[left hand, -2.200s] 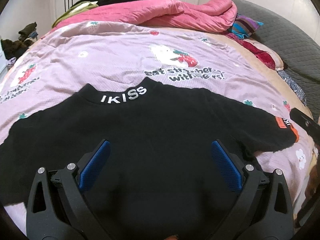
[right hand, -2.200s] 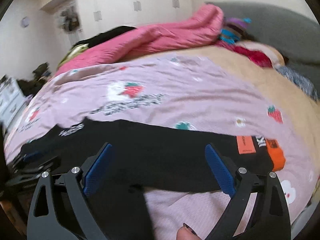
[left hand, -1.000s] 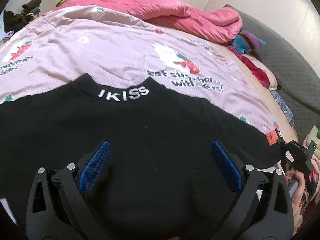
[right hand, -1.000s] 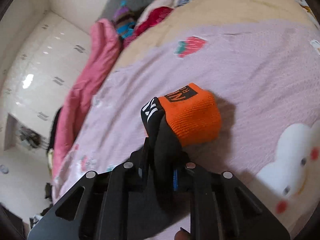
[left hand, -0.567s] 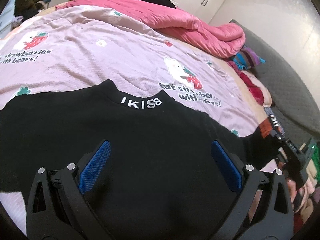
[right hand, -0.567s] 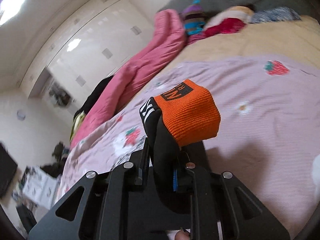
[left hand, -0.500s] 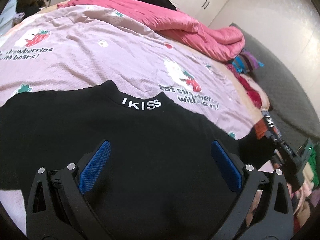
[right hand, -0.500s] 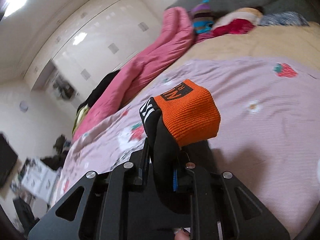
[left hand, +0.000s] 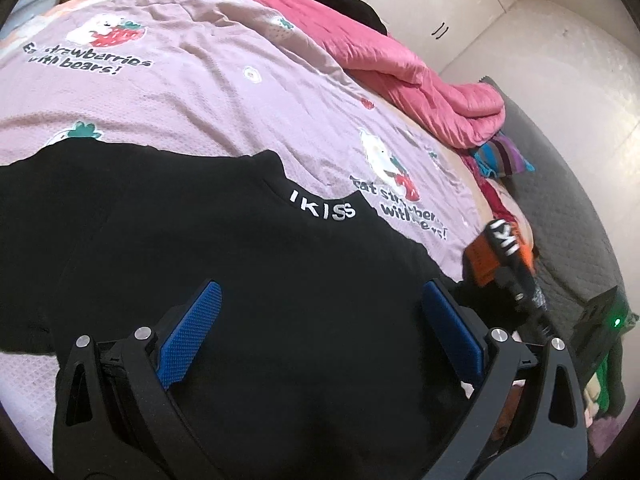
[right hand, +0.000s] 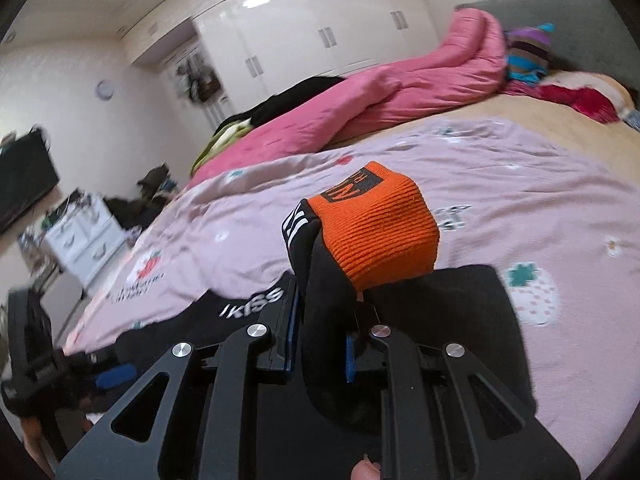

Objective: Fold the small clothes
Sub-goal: 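Carry the cuff across the shirt body toward the left gripper and lay it down, then grasp the laid orange cuff with the left gripper and adjust it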

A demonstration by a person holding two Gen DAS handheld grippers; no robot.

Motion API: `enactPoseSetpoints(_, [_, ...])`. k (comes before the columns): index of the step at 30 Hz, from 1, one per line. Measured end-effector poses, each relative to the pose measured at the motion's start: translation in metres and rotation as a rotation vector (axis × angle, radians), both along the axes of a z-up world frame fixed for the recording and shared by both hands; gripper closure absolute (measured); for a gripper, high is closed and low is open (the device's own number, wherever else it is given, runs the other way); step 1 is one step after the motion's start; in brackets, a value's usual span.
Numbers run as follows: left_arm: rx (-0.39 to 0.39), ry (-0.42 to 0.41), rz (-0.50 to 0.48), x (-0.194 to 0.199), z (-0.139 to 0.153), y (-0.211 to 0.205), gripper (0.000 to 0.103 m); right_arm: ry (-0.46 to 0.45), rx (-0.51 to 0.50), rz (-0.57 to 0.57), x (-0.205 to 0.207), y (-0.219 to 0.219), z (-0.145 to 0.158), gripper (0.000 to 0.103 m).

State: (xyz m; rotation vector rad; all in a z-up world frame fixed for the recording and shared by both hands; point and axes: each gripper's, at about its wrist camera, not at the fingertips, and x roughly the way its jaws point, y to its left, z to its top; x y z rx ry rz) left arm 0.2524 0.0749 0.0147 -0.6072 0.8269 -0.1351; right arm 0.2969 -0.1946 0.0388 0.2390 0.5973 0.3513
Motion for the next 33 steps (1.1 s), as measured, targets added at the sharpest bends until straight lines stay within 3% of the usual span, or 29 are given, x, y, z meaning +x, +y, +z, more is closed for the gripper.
enactPoseSetpoints(9, [-0.081, 0.010, -0.012, 0.003, -0.008, 0.007, 0.009, 0.034, -0.124, 0.176, -0.011, 0.066, -0.028, 0.084])
enactPoseSetpoints(14, [-0.135, 0.025, -0.019, 0.006, -0.018, 0.011, 0.009, 0.094, -0.128, 0.254, -0.016, 0.083, -0.045, 0.076])
enactPoseSetpoints(15, [-0.140, 0.030, -0.020, 0.007, -0.020, 0.011, 0.009, 0.107, -0.123, 0.271, -0.017, 0.084, -0.046, 0.075])
enactPoseSetpoints(21, [-0.218, 0.078, -0.053, 0.013, -0.039, 0.010, 0.009, 0.164, -0.005, 0.365, -0.032, 0.069, -0.042, 0.047])
enactPoseSetpoints(24, [-0.251, 0.091, -0.074, 0.014, -0.046, 0.005, 0.009, 0.163, 0.058, 0.396, -0.040, 0.053, -0.033, 0.044])
enactPoseSetpoints(27, [-0.279, 0.099, -0.104, 0.015, -0.051, -0.003, 0.009, 0.129, 0.055, 0.360, -0.044, 0.037, -0.022, 0.042])
enactPoseSetpoints(33, [-0.197, 0.120, -0.108, 0.014, -0.057, -0.018, 0.014, 0.106, 0.075, 0.234, -0.034, 0.001, -0.013, 0.040])
